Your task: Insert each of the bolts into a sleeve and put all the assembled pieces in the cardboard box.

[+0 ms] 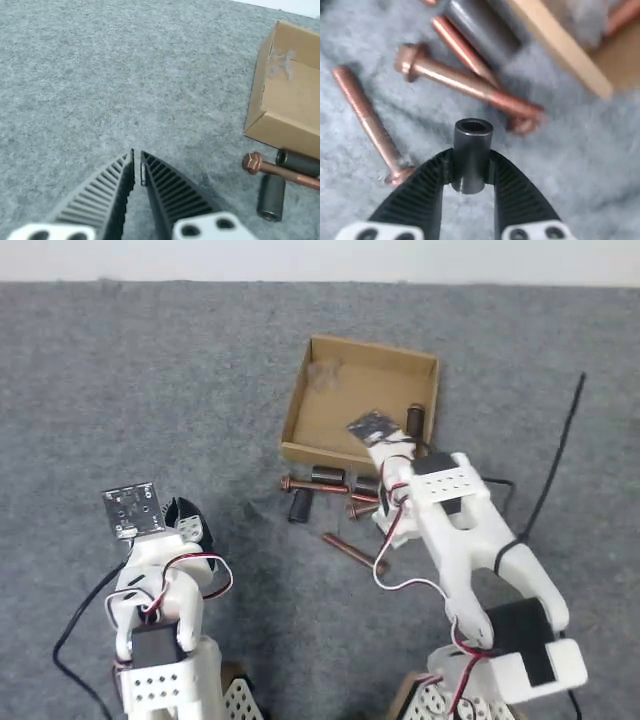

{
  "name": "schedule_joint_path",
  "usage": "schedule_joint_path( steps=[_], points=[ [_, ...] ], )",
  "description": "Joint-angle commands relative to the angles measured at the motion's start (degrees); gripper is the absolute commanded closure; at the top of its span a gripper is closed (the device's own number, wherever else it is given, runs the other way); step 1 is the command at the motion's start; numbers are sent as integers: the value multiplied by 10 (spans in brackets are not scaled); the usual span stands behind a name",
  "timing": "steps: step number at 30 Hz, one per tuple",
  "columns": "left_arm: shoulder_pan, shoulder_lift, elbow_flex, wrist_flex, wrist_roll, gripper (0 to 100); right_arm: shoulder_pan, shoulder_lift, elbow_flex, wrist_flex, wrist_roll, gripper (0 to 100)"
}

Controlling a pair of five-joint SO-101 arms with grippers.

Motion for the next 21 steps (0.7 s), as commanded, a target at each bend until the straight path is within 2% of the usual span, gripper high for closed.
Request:
schedule_joint_path(
  steps=[1,7,13,19,21],
  points=[
    [3,-9,-6,-7,-7,978,44,-43,-1,15,-20,991],
    [3,-9,-6,-6,-7,978,65,-106,58,14,-10,991],
    [3,-9,-6,-4,-7,978,74,-209,172,-35,1,991],
    [4,-9,-6,-4,-9,977,151,-284,251,-78,1,991],
    [4,-9,-6,-2,-30,977,172,-296,269,-87,0,991]
  ],
)
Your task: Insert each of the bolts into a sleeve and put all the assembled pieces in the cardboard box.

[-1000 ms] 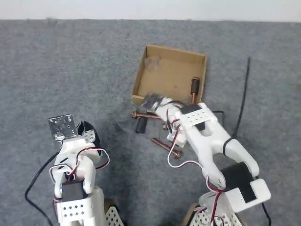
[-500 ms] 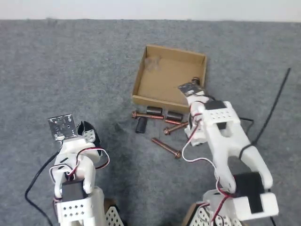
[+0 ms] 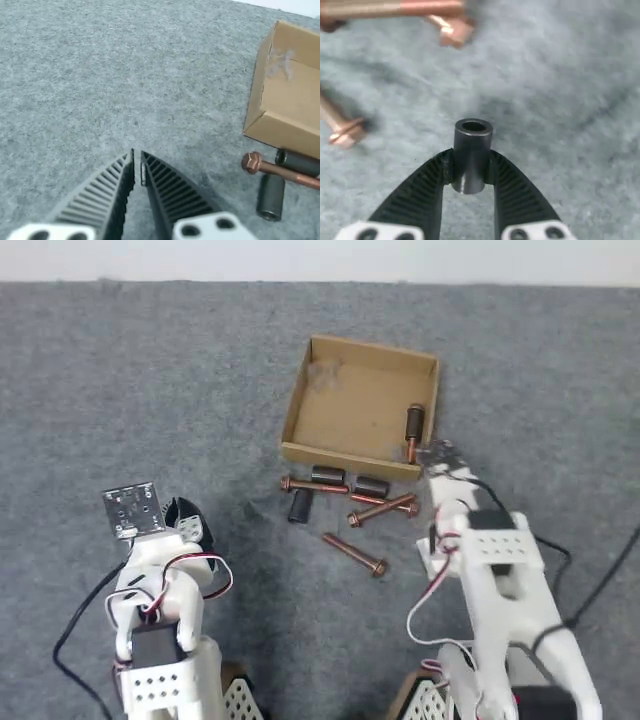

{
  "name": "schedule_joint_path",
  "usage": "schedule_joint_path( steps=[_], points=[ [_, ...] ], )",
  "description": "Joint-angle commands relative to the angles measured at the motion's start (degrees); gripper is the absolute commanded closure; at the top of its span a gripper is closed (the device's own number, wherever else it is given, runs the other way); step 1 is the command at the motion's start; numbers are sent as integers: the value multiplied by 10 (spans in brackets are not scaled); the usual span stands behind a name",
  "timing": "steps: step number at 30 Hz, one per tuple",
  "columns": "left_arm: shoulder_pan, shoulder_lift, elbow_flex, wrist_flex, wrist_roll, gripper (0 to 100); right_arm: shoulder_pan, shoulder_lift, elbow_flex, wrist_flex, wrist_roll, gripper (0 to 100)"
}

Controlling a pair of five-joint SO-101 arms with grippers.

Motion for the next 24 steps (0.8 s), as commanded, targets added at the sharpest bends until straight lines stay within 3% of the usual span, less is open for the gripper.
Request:
schedule_joint_path(
  steps=[1,14,24],
  points=[
    [3,-9,-6,5,-42,977,40,-45,13,-18,8,991],
    [13,-8,-15,39,-66,977,102,-48,24,-36,7,991],
    [86,-7,-146,164,-118,977,99,-48,36,-61,7,991]
  ],
)
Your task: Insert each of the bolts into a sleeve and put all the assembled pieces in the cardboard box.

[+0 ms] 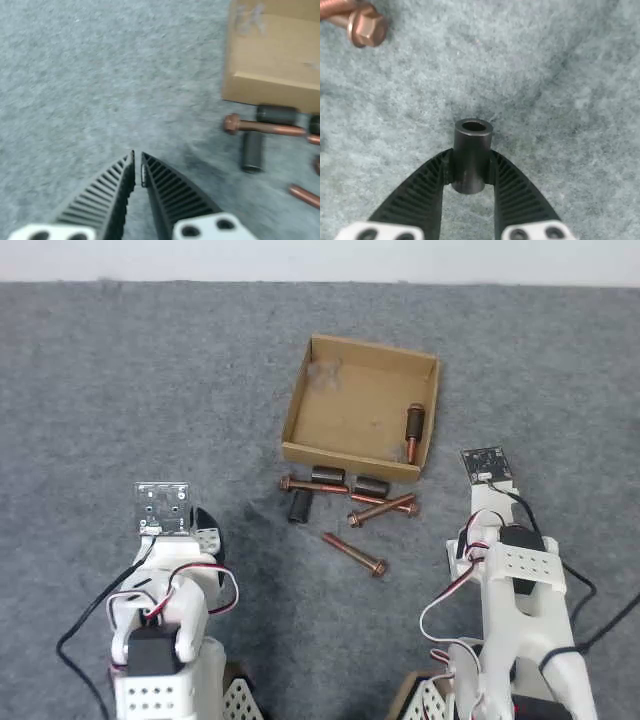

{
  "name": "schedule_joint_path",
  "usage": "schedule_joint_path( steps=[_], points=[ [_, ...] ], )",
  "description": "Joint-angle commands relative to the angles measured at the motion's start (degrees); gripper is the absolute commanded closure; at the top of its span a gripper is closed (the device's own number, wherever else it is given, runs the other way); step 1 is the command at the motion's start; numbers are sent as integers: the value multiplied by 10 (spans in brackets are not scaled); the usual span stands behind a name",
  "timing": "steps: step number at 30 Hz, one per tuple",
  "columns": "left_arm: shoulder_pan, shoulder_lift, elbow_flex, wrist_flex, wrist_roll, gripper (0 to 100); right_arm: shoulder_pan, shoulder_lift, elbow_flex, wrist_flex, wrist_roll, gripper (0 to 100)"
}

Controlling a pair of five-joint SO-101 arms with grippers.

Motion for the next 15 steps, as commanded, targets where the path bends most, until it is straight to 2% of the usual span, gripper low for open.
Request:
schedule_joint_path(
  steps=[1,5,8,12,15],
  points=[
    [40,-7,-86,47,-44,977,7,-26,-5,-15,7,991],
    [75,-5,-123,65,-77,977,7,-26,-5,-16,7,991],
    [91,46,-163,67,-98,977,7,-26,-5,-16,7,991],
    [110,220,-262,69,-115,977,6,-26,-4,-17,7,991],
    [144,374,-354,103,-116,977,6,-26,-4,-17,7,991]
  ],
)
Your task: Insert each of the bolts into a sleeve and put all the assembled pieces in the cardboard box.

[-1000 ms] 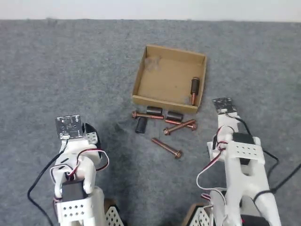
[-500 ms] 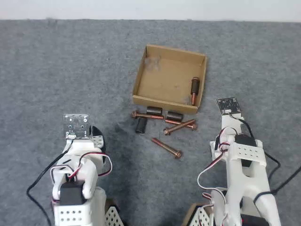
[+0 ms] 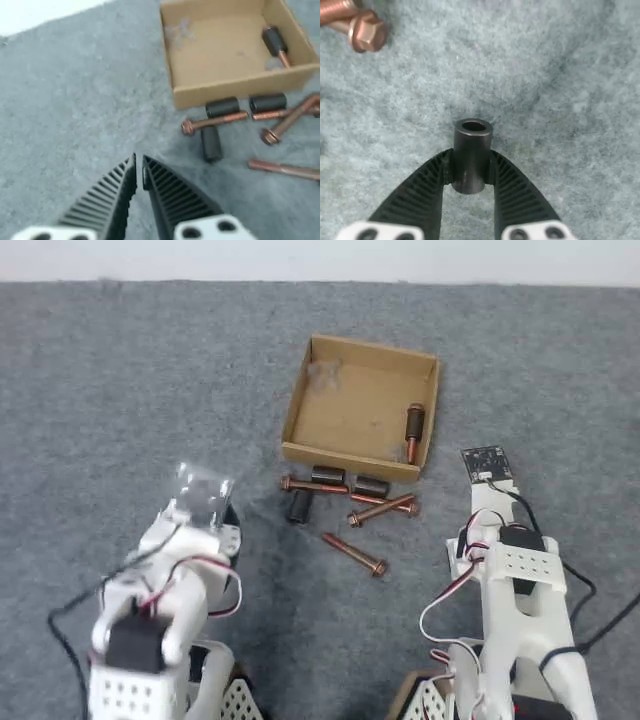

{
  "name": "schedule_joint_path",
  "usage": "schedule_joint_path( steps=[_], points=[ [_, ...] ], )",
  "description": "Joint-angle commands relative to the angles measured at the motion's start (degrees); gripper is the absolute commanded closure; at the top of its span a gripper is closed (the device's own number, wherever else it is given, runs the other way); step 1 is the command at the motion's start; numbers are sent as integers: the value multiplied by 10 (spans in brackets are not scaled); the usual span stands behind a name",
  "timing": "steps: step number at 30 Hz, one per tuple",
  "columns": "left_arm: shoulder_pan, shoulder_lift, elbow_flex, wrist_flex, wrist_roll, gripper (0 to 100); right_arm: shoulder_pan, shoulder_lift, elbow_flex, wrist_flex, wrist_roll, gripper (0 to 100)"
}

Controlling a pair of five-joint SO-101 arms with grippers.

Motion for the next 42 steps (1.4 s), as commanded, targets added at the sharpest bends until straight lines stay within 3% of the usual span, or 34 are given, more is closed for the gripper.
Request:
schedule_joint_path(
  steps=[1,9,13,19,24,29,42],
  points=[
    [52,251,-162,45,-17,977,6,-26,-4,-8,7,991],
    [150,518,-342,113,-190,977,6,-26,-4,-8,8,991],
    [181,605,-369,120,-309,977,6,-26,-4,-15,11,991],
    [224,699,-376,114,-404,977,6,-26,-4,-16,11,991],
    [251,766,-427,110,-433,965,6,-27,4,-16,12,991],
    [264,849,-485,105,-434,867,7,-27,4,-16,12,991],
    [276,1013,-562,54,-447,885,6,-27,7,-31,13,991]
  ],
)
